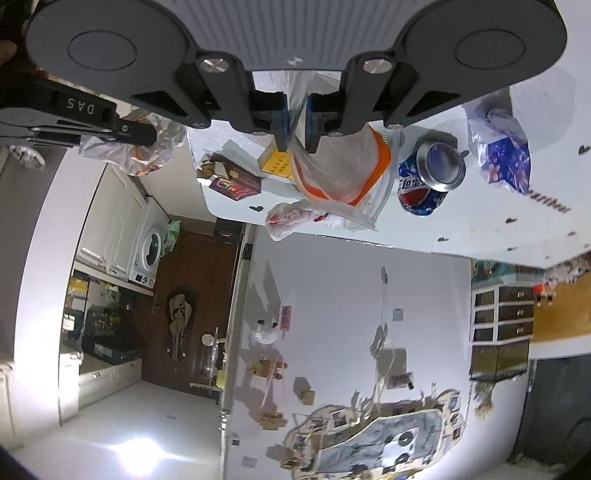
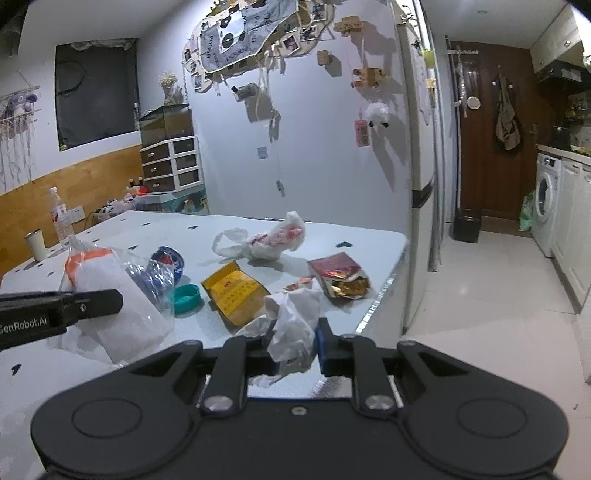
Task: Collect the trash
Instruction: 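Carry the plastic bag and tissue over the trash bin with both tools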
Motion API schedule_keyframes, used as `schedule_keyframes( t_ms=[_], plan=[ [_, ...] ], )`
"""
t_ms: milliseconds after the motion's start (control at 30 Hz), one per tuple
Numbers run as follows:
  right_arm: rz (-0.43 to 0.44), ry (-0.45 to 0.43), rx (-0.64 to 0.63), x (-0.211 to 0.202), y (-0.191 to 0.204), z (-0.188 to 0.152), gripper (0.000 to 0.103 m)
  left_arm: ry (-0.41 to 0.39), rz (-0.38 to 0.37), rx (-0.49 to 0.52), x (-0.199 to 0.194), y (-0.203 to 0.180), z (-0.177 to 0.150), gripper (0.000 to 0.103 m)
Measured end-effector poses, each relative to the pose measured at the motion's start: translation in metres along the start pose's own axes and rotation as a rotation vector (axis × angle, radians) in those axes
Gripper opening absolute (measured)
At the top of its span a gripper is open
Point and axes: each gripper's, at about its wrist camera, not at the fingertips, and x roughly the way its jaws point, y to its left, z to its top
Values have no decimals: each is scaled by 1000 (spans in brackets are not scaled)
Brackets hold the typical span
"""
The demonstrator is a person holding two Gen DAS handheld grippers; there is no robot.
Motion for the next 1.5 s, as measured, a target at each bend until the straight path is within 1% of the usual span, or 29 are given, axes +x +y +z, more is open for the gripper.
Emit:
schedule_keyframes(
  t_ms=[100, 267, 533, 733, 967, 1200, 1333, 1500],
  plan=[
    [-25, -3, 11, -12, -10, -2, 19, -3, 3, 33, -2, -16, -1, 8],
    [-71, -22, 20, -36, -28, -4, 19, -3, -22, 57, -1, -42, -3, 8],
    [-141, -44, 46, -71, -61, -10, 19, 0, -73, 93, 3, -87, -8, 8],
    [-191, -43, 59, -89, -88, -19, 19, 4, -114, 131, 6, -127, -12, 8],
    [-245, -35, 100, -109, -128, -31, 19, 28, -175, 160, 20, -175, -21, 8],
    [-302, 4, 149, -114, -170, -51, 19, 84, -241, 183, 47, -223, -35, 8],
    [-337, 31, 202, -109, -198, -64, 19, 125, -274, 200, 69, -249, -43, 8],
    [-367, 71, 275, -93, -232, -83, 19, 176, -298, 217, 101, -270, -57, 8]
  ],
)
